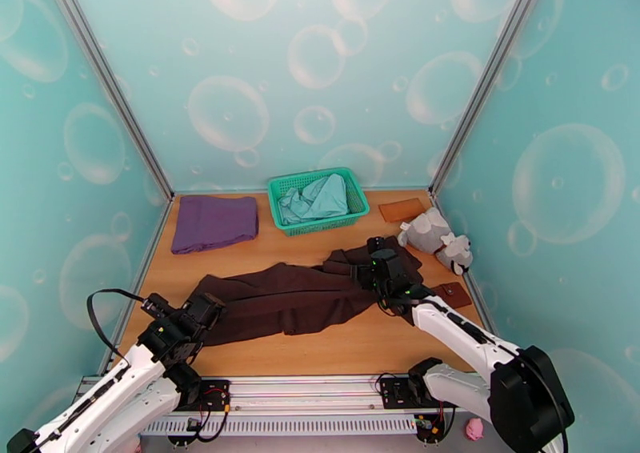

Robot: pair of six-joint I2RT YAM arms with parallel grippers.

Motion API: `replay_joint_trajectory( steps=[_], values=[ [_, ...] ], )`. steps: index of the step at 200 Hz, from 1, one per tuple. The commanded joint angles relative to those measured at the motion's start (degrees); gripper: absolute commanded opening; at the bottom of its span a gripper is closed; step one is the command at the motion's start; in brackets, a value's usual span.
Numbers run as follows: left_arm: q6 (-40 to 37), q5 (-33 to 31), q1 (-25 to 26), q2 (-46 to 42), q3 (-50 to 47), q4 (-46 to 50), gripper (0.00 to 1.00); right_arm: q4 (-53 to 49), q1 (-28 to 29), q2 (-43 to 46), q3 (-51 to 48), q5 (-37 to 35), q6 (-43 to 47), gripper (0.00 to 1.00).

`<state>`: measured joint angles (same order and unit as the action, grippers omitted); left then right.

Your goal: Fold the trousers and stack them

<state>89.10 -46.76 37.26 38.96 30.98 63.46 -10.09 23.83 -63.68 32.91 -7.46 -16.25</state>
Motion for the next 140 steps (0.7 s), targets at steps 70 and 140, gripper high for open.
replay_joint_trajectory(
  steps=[70,140],
  values=[
    [14.7,-5.9,6.8,-3.6,-2.3,6.4,0.00,1.7,0.5,1.5,-0.7,-2.1,1.3,0.67],
    [7.1,-13.5,6.8,-0.2,2.7,4.7,0.99,1.8,0.1,0.8,-0.4,-2.7,1.5,0.68]
  ],
)
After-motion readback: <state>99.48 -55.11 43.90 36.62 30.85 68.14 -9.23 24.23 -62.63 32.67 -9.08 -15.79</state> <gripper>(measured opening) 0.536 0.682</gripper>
